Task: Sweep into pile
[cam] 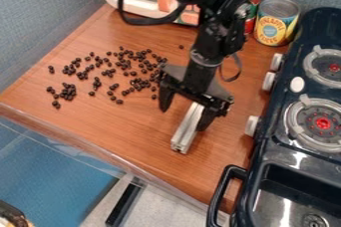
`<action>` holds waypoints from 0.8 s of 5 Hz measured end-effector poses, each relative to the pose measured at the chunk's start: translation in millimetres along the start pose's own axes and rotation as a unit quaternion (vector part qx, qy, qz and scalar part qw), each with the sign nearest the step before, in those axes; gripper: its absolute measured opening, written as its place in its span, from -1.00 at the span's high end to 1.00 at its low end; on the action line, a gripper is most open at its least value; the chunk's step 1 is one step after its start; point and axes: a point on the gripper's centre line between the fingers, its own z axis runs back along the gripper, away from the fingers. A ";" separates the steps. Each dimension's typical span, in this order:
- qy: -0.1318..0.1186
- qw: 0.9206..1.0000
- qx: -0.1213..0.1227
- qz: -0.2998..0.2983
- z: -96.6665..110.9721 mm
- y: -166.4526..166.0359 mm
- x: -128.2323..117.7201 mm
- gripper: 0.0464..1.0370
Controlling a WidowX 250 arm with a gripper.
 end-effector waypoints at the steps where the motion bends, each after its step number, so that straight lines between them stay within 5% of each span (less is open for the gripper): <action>1: 0.005 1.000 -0.022 0.006 -8.4 2.6 -7.7 -0.30; 2: 0.012 0.999 -0.034 0.008 -15.3 11.1 -11.9 0.25; 4: -0.004 0.996 -0.069 0.048 4.1 57.8 -10.2 0.29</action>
